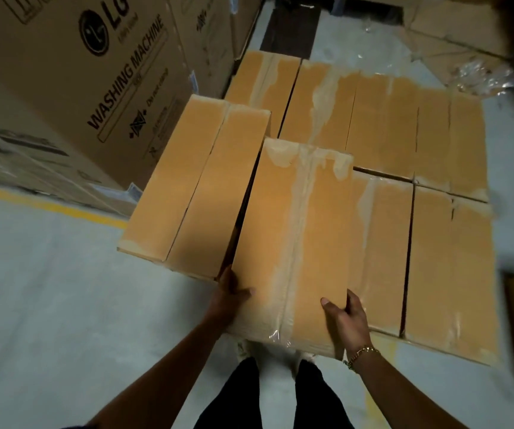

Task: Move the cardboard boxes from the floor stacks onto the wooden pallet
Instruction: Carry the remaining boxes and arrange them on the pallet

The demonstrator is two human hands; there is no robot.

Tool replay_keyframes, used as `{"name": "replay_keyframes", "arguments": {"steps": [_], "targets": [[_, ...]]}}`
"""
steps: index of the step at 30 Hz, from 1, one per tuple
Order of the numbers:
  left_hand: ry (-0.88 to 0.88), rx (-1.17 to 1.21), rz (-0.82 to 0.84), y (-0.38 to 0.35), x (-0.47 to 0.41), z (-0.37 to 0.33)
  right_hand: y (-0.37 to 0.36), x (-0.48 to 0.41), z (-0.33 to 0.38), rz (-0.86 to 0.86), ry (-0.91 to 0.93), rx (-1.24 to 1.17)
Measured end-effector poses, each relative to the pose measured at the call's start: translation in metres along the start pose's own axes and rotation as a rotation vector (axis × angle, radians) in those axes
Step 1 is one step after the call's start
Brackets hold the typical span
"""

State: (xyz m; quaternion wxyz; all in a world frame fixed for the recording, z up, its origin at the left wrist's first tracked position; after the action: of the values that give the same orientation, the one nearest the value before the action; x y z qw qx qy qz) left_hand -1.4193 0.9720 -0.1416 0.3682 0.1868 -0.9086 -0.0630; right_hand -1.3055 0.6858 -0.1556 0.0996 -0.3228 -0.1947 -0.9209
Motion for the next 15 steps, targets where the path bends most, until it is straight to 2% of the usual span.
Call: {"name": "replay_keyframes", "arguments": {"steps": [4,8,12,15], "targets": [[0.059,-0.176,-0.159,0.020,0.001,0.017,-0.010,0.002,-0.014,-0.011,-0.049,0.065],[0.062,-0.272,-0.174,0.027,0.001,0.028,-0.016,-0.004,-0.032,-0.017,-0.101,0.120],[-0.048,-0.470,-0.109,0.029,0.001,0.024,-0.018,-0.003,-0.033,-0.014,-0.119,0.149],[-0.222,-0.769,-0.178,0.040,0.008,0.012,-0.016,-0.004,-0.043,0.011,-0.183,0.145]]}}
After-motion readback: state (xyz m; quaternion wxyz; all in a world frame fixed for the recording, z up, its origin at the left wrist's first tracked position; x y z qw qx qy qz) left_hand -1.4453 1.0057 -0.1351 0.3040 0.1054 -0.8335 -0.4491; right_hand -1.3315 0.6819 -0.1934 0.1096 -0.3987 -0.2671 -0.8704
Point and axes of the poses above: each hand's wrist, its own x-axis away from the middle knuckle, its own y-axis out of the back of the hand, z = x × y, the point moved 10 cm from there along -x, towards the middle knuckle
